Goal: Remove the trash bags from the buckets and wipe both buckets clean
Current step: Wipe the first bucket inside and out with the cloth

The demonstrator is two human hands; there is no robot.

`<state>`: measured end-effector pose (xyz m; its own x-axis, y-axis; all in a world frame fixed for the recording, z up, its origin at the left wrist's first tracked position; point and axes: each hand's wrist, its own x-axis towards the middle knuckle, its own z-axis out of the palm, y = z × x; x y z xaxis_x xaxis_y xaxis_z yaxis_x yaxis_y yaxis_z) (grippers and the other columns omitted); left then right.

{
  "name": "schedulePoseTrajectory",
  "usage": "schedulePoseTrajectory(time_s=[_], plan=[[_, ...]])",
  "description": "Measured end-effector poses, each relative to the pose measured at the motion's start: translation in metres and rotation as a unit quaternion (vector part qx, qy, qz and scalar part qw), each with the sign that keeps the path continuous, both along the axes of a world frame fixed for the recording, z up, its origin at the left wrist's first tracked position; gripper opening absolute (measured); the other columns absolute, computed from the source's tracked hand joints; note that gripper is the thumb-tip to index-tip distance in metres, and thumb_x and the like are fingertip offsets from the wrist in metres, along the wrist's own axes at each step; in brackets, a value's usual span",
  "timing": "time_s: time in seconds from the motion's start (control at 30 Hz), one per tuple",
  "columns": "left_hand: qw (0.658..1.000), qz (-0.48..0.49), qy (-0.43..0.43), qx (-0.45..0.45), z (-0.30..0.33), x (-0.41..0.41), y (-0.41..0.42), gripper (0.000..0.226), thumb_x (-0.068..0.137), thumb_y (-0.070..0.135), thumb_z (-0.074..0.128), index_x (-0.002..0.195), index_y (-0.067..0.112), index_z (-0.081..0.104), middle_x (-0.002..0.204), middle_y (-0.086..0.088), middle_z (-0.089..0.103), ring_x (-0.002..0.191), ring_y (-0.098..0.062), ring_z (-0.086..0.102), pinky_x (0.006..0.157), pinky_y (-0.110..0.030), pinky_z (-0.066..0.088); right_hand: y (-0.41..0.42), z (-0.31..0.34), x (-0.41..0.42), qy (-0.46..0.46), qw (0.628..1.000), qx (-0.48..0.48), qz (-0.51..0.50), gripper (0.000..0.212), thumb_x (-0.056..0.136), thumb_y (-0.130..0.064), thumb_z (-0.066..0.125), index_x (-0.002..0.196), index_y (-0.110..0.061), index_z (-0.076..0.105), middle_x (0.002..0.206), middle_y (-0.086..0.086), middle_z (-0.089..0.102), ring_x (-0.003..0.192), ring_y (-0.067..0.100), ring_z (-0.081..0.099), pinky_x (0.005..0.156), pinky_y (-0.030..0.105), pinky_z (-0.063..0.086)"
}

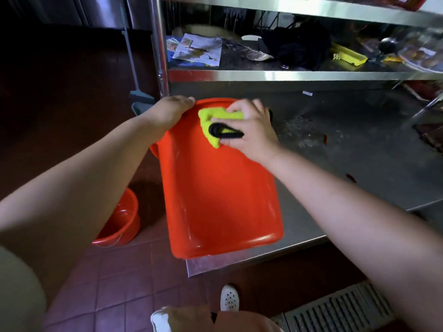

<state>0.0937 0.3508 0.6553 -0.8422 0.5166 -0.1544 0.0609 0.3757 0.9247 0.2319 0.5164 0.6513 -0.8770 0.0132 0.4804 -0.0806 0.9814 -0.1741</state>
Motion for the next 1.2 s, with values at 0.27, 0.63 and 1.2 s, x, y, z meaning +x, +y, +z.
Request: schedulePoseTrajectory(time_s=[0.27,0.63,1.2], plan=[[0.995,-0.005,0.096,0.01,0.005,0.008,0.002,0.027,0.095,0.007,0.045,0.111,0.012,0.065,0.112,-0.003,0.063,0.103,-0.009,0.053,0.086,-0.009,0.04,-0.017,-0.015,0.019,0.01,0.999,-0.037,-0.017,0.038,0.075,-0.052,0.066,0.113,-0.045,0.065,0.115,-0.005,0.053,0.104,0.026,0.041,0.086,0.044,0.033],[0.968,-0.037,0.151,-0.199,0.032,0.021,0.043,0.054,0.098,0.047,0.032,0.139,0.012,0.043,0.146,-0.013,0.04,0.134,-0.03,0.037,0.107,-0.031,0.027,-0.041,-0.054,0.166,-0.061,0.984,-0.001,0.168,0.046,0.088,-0.061,0.041,0.125,-0.04,0.057,0.124,-0.001,0.044,0.11,0.024,0.038,0.088,0.048,0.037],[0.999,0.03,-0.022,-0.005,0.007,-0.002,-0.008,0.048,0.086,0.049,0.058,0.124,0.02,0.06,0.129,-0.003,0.059,0.117,-0.018,0.055,0.107,-0.037,0.038,-0.008,-0.001,-0.027,0.009,0.999,-0.03,-0.019,0.04,0.077,-0.044,0.069,0.117,-0.043,0.063,0.116,-0.002,0.052,0.103,0.029,0.043,0.087,0.044,0.034]])
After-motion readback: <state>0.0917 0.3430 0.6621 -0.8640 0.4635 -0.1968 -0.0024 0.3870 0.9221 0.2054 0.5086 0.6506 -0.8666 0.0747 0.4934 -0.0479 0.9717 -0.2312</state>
